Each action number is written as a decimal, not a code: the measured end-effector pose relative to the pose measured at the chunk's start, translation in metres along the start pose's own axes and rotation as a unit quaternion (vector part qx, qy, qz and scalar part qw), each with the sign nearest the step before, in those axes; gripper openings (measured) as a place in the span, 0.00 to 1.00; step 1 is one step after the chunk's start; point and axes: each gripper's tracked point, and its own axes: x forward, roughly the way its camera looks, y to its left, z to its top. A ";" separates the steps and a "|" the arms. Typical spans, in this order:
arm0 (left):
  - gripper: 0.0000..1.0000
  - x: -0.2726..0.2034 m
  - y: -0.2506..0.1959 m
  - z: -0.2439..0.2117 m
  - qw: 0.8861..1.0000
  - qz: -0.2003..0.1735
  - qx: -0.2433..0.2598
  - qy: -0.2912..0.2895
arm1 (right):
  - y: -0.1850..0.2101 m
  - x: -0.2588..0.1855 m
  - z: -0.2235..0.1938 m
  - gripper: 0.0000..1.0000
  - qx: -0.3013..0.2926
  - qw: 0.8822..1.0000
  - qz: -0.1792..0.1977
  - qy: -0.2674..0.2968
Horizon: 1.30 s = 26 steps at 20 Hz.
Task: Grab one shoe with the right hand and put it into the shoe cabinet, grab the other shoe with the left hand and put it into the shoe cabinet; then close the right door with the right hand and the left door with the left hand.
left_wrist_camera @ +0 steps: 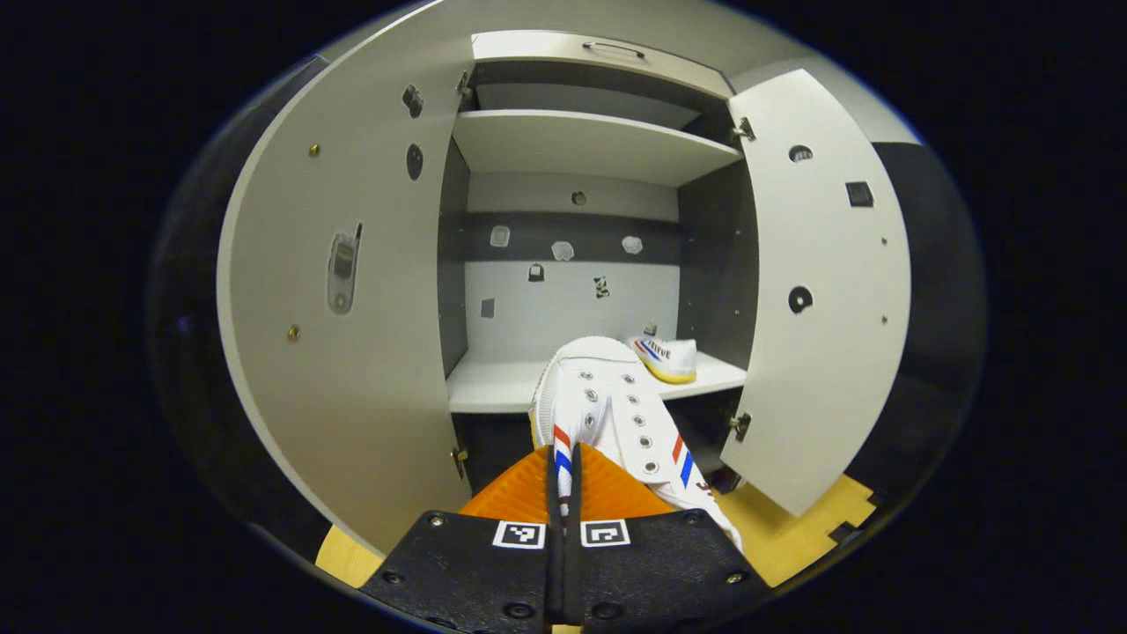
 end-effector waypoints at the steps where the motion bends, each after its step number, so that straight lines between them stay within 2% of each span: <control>1: 0.00 0.012 -0.001 0.014 1.000 0.002 -0.003 -0.010 | -0.003 -0.004 0.003 0.99 0.004 1.000 0.001 -0.005; 4: 0.00 0.056 -0.001 0.053 0.998 0.015 0.003 -0.058 | -0.010 -0.013 0.011 1.00 0.016 1.000 0.004 -0.014; 6: 0.00 0.090 -0.005 0.070 0.997 0.003 -0.002 -0.074 | -0.015 -0.018 0.017 1.00 0.016 1.000 0.006 -0.024; 8: 0.00 0.123 -0.006 0.071 0.997 -0.004 -0.051 -0.051 | -0.021 -0.020 0.020 1.00 0.015 0.999 0.005 -0.030; 11: 0.00 0.173 0.008 0.065 0.994 0.013 -0.105 -0.017 | -0.028 -0.022 0.022 1.00 0.019 0.999 0.004 -0.032; 16: 0.00 0.232 0.038 0.039 0.994 0.039 -0.104 0.018 | -0.026 -0.017 0.021 1.00 0.008 1.000 0.009 -0.029; 22: 0.01 0.263 0.047 0.010 0.994 0.036 -0.093 0.043 | -0.015 -0.003 0.007 1.00 -0.003 0.999 0.023 -0.025; 25: 0.01 0.276 0.056 0.009 0.995 0.049 -0.071 0.042 | -0.009 0.001 -0.006 1.00 -0.010 0.999 0.033 -0.015; 26: 0.02 0.279 0.055 0.005 0.995 0.051 -0.066 0.046 | -0.008 0.002 -0.008 0.96 -0.016 0.999 0.033 -0.014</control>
